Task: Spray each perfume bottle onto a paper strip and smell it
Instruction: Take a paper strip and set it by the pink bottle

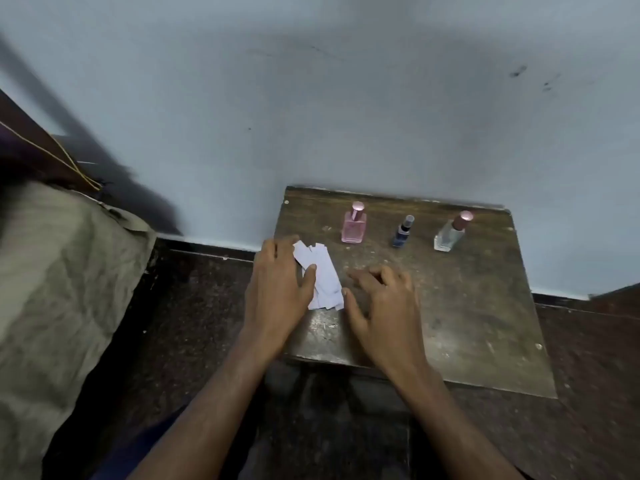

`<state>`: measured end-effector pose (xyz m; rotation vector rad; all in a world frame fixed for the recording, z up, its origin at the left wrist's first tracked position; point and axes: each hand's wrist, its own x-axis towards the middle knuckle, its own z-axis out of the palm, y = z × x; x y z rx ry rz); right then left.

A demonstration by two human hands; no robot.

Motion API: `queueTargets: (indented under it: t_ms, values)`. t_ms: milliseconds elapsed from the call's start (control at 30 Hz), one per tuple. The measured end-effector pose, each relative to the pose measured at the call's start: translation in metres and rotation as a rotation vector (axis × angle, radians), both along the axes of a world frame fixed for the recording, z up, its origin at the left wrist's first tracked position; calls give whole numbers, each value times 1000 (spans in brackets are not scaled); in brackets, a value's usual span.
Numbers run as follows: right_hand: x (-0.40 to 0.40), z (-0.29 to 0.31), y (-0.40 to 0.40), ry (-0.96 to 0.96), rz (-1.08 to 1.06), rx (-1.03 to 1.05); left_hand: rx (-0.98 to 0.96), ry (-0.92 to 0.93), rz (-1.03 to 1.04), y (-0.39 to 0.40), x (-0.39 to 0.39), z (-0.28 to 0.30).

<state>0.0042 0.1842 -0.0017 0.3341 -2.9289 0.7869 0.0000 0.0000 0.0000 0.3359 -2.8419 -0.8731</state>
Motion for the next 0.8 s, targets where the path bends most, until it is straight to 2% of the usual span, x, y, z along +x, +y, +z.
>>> queueTargets:
  t_ms: [100, 200, 467, 533, 700, 800]
  values:
    - [-13, -9, -14, 34, 45, 6, -97, -104, 55, -9, -9, -2]
    - [-18, -19, -33, -52, 68, 40, -117, -180, 77, -21, -11, -4]
    - [-14, -28, -47, -56, -45, 18, -45, -166, 86, -32, -14, -5]
    - [-12, -30, -46, -59, -66, -3, 13, -133, 116, -29, -13, -4]
    - [-13, -31, -49, -62, -67, -65, 343, -53, 248, -35, -19, -3]
    - [-16, -30, -48, -56, -87, -156, 413, -32, 248, -39, -21, -2]
